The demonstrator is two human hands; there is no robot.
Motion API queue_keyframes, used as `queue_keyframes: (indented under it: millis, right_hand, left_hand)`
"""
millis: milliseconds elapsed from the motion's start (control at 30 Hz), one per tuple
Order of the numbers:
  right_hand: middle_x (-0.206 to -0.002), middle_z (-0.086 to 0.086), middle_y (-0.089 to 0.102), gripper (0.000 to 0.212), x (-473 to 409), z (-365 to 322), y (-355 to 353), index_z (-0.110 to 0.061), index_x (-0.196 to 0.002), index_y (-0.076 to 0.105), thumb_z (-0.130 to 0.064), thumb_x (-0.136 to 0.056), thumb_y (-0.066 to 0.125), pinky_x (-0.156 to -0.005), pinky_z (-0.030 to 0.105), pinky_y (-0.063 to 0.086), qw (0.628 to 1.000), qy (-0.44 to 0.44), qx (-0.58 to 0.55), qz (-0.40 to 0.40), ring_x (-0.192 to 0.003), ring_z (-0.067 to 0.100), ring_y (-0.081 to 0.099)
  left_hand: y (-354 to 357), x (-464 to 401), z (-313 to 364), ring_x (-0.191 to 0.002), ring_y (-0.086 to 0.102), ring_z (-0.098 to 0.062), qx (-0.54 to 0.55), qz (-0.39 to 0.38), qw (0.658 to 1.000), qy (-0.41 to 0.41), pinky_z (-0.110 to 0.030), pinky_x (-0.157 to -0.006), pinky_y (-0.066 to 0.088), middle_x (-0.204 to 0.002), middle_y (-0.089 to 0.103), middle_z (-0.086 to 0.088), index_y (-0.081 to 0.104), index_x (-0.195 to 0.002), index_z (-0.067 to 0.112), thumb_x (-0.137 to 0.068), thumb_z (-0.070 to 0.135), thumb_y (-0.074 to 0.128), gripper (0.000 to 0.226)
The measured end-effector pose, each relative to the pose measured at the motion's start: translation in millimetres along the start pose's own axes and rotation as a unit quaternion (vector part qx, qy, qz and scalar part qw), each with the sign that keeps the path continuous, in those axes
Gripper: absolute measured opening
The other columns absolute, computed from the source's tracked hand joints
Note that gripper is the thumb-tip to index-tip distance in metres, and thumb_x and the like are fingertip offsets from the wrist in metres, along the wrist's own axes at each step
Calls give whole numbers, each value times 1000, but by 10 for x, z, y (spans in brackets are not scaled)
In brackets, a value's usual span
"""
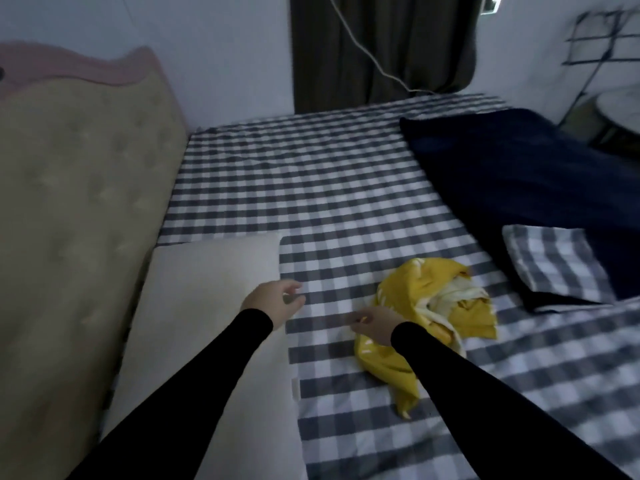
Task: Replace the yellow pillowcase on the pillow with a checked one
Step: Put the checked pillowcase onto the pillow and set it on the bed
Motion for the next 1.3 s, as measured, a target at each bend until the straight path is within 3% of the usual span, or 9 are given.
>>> queue_keyframes:
  millis: [133, 267, 400, 700, 900, 1000, 1100, 1200, 1300]
  right_hand:
    - [-128, 1, 58, 43, 265, 952, -551, -24, -131, 55, -45, -93, 52, -88, 27, 45, 992, 41, -88, 85, -112, 20, 56]
    - [-126, 1, 59, 42, 510, 2067, -1030, -20, -129, 57, -42, -93, 53, -81, 24, 41, 984, 75, -114, 119, -111, 19, 57]
    - [-119, 4, 65, 35, 636, 3210, -1447, -16, -122, 62, -33, -92, 57, -78, 22, 40, 964, 122, -174, 162, -106, 20, 60]
    - [-116, 7, 66, 33, 405, 5053, -1939, -14, -121, 62, -29, -92, 57, -83, 28, 47, 923, 178, -256, 227, -104, 22, 61]
    - [-128, 10, 56, 38, -99, 5635, -2287, -8, -125, 58, -23, -91, 56, -82, 25, 41, 895, 174, -282, 298, -109, 24, 57]
    - [-139, 10, 41, 54, -306, 5848, -2277, -14, -137, 46, -28, -87, 60, -92, 34, 45, 882, 196, -308, 299, -118, 27, 50]
    - [-140, 6, 47, 68, -421, 5952, -2117, -16, -143, 37, -35, -84, 63, -100, 41, 45, 860, 198, -362, 302, -123, 26, 50]
    - [-123, -2, 55, 60, -426, 5991, -2064, -12, -138, 44, -34, -85, 64, -95, 34, 46, 839, 193, -375, 344, -116, 22, 54]
    - [-104, -2, 66, 31, -361, 5949, -2079, -15, -110, 62, -34, -86, 63, -83, 30, 49, 818, 179, -404, 368, -101, 20, 62]
  left_hand:
    - [474, -117, 917, -110, 58, -9, -14, -21, 999, 47, -26, -94, 45, -125, 61, 15, 58, -127, 33, -88, 48, 58, 42]
    - [1102, -205, 1780, -110, 60, -10, 1, -48, 996, 74, -29, -93, 48, -123, 63, 13, 58, -127, 31, -86, 47, 61, 44]
    - [1825, -400, 2595, -102, 60, -14, 0, -81, 992, 98, -27, -84, 48, -127, 58, 14, 55, -130, 30, -89, 47, 58, 45]
    - [3416, -910, 3940, -122, 52, -15, 23, -117, 988, 102, -27, -99, 43, -135, 55, 3, 53, -132, 20, -88, 37, 62, 48]
    - [4061, -1422, 4323, -124, 50, -18, 51, -105, 991, 58, -27, -99, 41, -138, 51, 0, 48, -136, 24, -82, 36, 70, 60]
    - [4264, -1646, 4357, -126, 48, -21, 113, -85, 990, 2, -29, -101, 39, -140, 50, -4, 44, -139, 19, -78, 34, 75, 69]
    - [4402, -1773, 4290, -124, 50, -22, 137, -74, 987, -26, -29, -102, 39, -137, 53, -4, 46, -137, 16, -77, 27, 77, 68]
    - [4444, -1804, 4225, -117, 56, -22, 143, -67, 987, -24, -34, -101, 44, -131, 59, -4, 55, -128, 16, -78, 21, 76, 55]
    - [4336, -1802, 4246, -106, 60, -21, 162, -45, 986, -19, -31, -95, 47, -119, 65, -3, 62, -119, 15, -80, 17, 73, 40]
Point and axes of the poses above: each hand's wrist, its own x-axis away from the middle knuckle, its own y-axis out of the palm, z = x × y, the point moved 6 cm from there along -x, towards the middle knuckle
